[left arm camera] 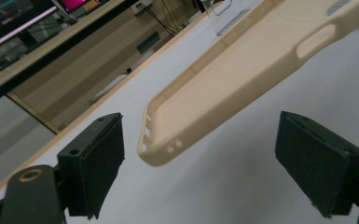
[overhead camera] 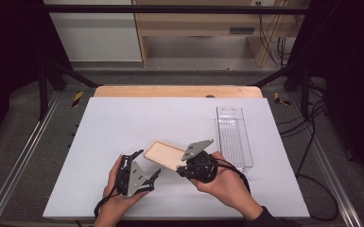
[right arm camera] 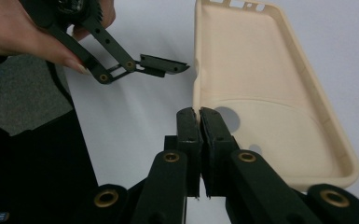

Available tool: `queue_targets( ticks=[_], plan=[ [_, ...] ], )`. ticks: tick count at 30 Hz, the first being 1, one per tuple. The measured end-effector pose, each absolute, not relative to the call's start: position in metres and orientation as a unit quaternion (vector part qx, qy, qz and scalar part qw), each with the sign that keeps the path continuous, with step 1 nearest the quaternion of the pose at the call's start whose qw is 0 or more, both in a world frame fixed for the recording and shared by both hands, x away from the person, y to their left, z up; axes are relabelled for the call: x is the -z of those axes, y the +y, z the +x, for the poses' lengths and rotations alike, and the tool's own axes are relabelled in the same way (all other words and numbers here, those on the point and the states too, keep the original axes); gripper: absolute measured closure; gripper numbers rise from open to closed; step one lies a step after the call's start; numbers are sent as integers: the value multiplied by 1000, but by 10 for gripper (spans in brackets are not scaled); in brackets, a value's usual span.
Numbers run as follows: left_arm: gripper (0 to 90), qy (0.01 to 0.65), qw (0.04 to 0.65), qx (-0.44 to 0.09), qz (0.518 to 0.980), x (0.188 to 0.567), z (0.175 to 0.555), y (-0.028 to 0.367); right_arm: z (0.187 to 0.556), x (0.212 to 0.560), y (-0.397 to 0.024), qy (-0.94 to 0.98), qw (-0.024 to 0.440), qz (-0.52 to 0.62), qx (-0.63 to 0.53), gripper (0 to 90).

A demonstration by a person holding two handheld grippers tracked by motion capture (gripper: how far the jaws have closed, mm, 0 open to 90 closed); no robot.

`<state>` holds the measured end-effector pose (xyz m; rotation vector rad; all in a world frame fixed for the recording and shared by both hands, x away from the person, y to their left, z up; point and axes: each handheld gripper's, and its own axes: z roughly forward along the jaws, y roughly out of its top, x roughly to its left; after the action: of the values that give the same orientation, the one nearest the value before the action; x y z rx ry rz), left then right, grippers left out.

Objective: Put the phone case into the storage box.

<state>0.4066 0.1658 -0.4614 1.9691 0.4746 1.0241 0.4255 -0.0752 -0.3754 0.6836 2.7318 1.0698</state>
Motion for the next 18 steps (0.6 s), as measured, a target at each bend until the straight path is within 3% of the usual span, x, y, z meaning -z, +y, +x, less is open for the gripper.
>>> queue_targets(
  ticks=[15, 18],
  plan=[
    [440, 153, 392, -442, 792, 464, 405, 163, 429, 371, -53, 917, 28, 208, -340, 875],
    [552, 147, 384, -447, 795, 466, 406, 163, 430, 370, -51, 917, 21, 205, -342, 874]
  ],
)
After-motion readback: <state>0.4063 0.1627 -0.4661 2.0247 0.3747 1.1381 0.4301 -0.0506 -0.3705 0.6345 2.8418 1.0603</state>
